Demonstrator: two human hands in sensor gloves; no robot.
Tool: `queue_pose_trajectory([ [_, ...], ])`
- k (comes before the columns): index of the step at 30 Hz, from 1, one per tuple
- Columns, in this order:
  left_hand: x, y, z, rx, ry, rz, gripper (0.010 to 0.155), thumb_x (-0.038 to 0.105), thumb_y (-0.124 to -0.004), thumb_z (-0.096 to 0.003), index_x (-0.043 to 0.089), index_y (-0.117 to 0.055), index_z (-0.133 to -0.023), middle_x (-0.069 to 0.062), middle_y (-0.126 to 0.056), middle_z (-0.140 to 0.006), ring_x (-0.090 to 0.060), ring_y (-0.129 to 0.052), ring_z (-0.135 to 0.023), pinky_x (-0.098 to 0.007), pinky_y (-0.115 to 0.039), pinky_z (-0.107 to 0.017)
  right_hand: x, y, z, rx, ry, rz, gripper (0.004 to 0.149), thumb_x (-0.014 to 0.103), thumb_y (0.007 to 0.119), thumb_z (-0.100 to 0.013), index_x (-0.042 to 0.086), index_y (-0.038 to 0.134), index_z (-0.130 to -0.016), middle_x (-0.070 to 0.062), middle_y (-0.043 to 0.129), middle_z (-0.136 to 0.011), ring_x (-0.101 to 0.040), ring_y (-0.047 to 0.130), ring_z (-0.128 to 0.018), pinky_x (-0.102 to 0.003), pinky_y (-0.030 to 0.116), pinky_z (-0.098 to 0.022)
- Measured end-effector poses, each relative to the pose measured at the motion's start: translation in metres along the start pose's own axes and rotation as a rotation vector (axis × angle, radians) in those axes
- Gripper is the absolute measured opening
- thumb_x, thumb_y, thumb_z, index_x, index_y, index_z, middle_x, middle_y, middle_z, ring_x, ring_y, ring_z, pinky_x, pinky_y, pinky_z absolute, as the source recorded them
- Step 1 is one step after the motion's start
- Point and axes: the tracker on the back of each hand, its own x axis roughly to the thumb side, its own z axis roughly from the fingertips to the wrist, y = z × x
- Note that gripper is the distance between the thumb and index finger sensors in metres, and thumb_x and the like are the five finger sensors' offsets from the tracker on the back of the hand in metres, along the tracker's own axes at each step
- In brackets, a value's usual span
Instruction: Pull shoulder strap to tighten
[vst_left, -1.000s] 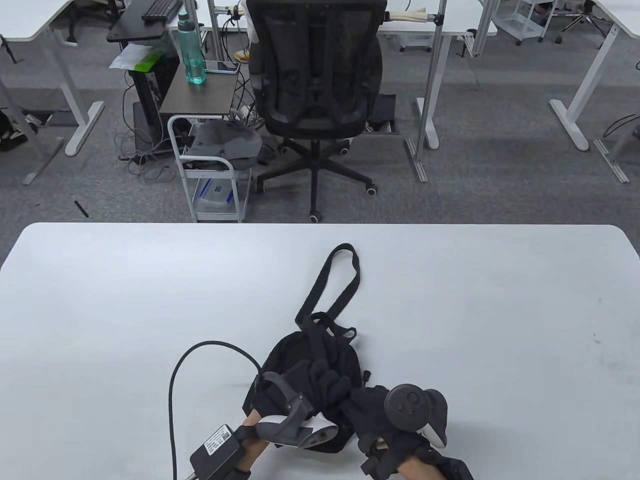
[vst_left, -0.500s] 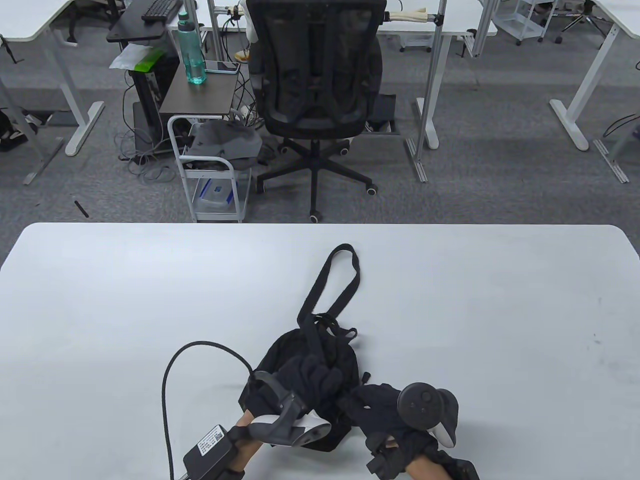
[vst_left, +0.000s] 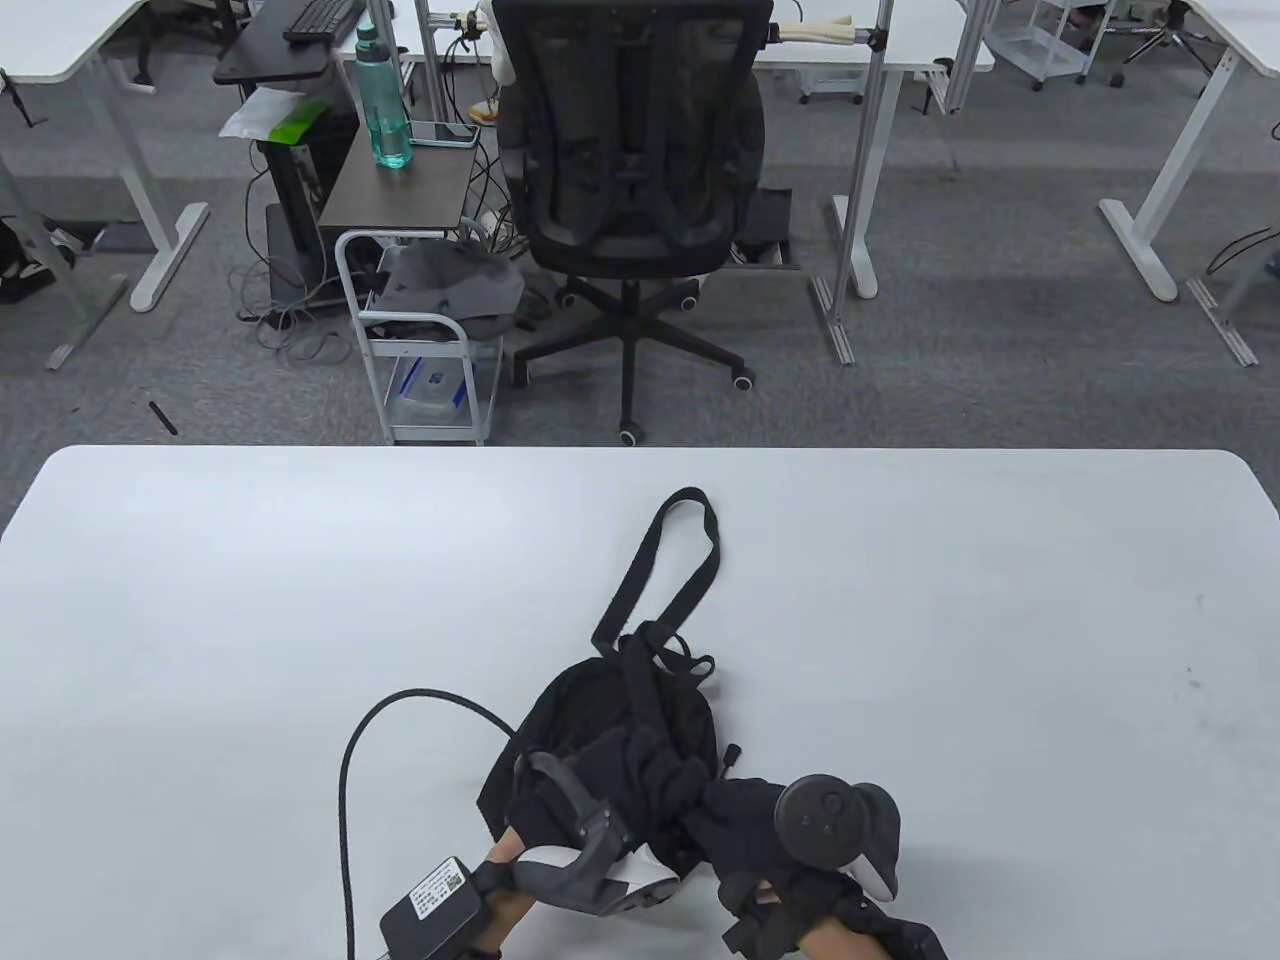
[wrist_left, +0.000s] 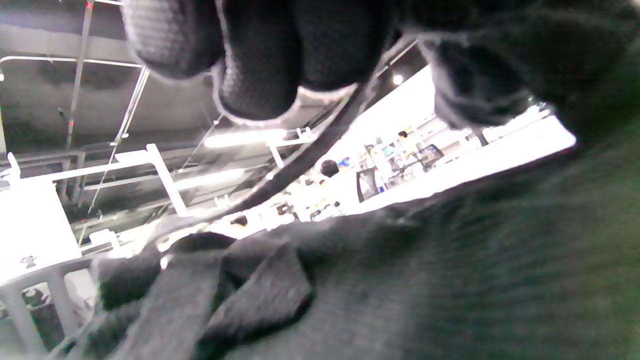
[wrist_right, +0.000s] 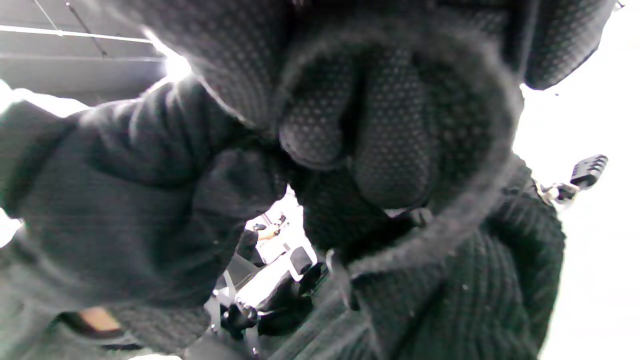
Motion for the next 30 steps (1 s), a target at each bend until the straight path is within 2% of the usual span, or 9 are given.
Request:
queue_pose_trajectory([
  [6, -0.019, 0.008, 0.007, -0.048, 0.066, 0.032, 0.065, 0.044, -0.052, -0.0305, 0.034, -0.054, -0.094, 0.01, -0.087, -0.072, -0.019, -0.09, -0.076, -0.039, -0.078, -0.057, -0.004, -0.004, 0.001, 0.01, 0.007, -0.008, 0.036, 0.033, 0.083, -0.043, 0.004, 0.1, -0.057, -0.015, 0.108, -0.058, -0.041, 0.104, -0.052, -0.061, 0.074, -0.051],
  [10, -0.013, 0.005, 0.008, -0.054, 0.069, 0.004, 0.065, 0.044, -0.052, -0.031, 0.033, -0.054, -0.095, 0.011, -0.087, -0.072, -0.018, -0.09, -0.076, -0.039, -0.078, -0.058, -0.006, -0.005, 0.0, 0.016, 0.011, -0.014, 0.036, 0.033, 0.084, -0.043, 0.005, 0.1, -0.057, -0.015, 0.108, -0.058, -0.041, 0.104, -0.052, -0.062, 0.073, -0.052],
  [13, -0.007, 0.007, 0.008, -0.015, 0.066, -0.035, 0.064, 0.043, -0.053, -0.0316, 0.03, -0.056, -0.094, 0.01, -0.089, -0.07, -0.018, -0.093, -0.073, -0.038, -0.08, -0.056, -0.011, -0.008, 0.001, -0.001, 0.01, -0.028, 0.037, 0.036, 0.084, -0.043, 0.007, 0.099, -0.06, -0.016, 0.107, -0.061, -0.042, 0.103, -0.054, -0.063, 0.071, -0.052],
  [15, -0.002, 0.018, 0.011, 0.029, 0.066, 0.001, 0.064, 0.044, -0.054, -0.0316, 0.03, -0.058, -0.094, 0.011, -0.09, -0.069, -0.017, -0.094, -0.071, -0.037, -0.081, -0.055, -0.012, -0.01, 0.003, 0.0, 0.015, -0.057, 0.041, 0.039, 0.083, -0.043, 0.007, 0.097, -0.066, -0.018, 0.104, -0.066, -0.044, 0.101, -0.057, -0.064, 0.07, -0.053],
  [19, 0.015, 0.042, 0.01, 0.087, 0.032, -0.013, 0.064, 0.044, -0.056, -0.0315, 0.028, -0.06, -0.093, 0.01, -0.092, -0.067, -0.017, -0.098, -0.064, -0.037, -0.083, -0.05, -0.007, -0.007, 0.003, 0.02, -0.013, -0.086, 0.048, 0.045, 0.08, -0.044, 0.006, 0.096, -0.068, -0.02, 0.103, -0.067, -0.045, 0.1, -0.058, -0.064, 0.069, -0.053],
  [22, 0.024, 0.054, 0.009, 0.095, 0.015, -0.069, 0.064, 0.045, -0.057, -0.0311, 0.027, -0.061, -0.092, 0.01, -0.094, -0.065, -0.014, -0.102, -0.055, -0.033, -0.087, -0.044, -0.003, -0.006, 0.004, 0.0, -0.025, -0.05, 0.043, 0.04, 0.08, -0.044, 0.005, 0.097, -0.062, -0.018, 0.106, -0.062, -0.043, 0.103, -0.053, -0.063, 0.071, -0.052],
  [24, 0.025, 0.053, 0.009, 0.098, 0.007, -0.057, 0.064, 0.045, -0.056, -0.0313, 0.026, -0.061, -0.092, 0.01, -0.094, -0.066, -0.01, -0.105, -0.048, -0.031, -0.089, -0.038, -0.003, -0.007, 0.004, -0.005, -0.023, -0.057, 0.038, 0.038, 0.082, -0.043, 0.006, 0.098, -0.059, -0.016, 0.108, -0.058, -0.041, 0.105, -0.049, -0.061, 0.073, -0.051],
  [27, 0.024, 0.06, 0.008, 0.064, 0.017, -0.023, 0.064, 0.045, -0.056, -0.0312, 0.027, -0.06, -0.093, 0.01, -0.094, -0.067, -0.011, -0.106, -0.044, -0.031, -0.09, -0.036, -0.004, -0.005, 0.002, 0.002, -0.013, -0.063, 0.037, 0.035, 0.082, -0.043, 0.005, 0.099, -0.057, -0.016, 0.109, -0.054, -0.04, 0.106, -0.046, -0.06, 0.076, -0.05],
  [30, 0.02, 0.056, 0.007, 0.036, 0.004, -0.016, 0.064, 0.045, -0.052, -0.0308, 0.031, -0.054, -0.094, 0.011, -0.094, -0.064, -0.011, -0.105, -0.042, -0.032, -0.089, -0.035, -0.004, -0.003, 0.001, 0.03, -0.004, -0.051, 0.037, 0.034, 0.082, -0.043, 0.004, 0.1, -0.055, -0.015, 0.109, -0.051, -0.04, 0.107, -0.044, -0.059, 0.077, -0.049],
])
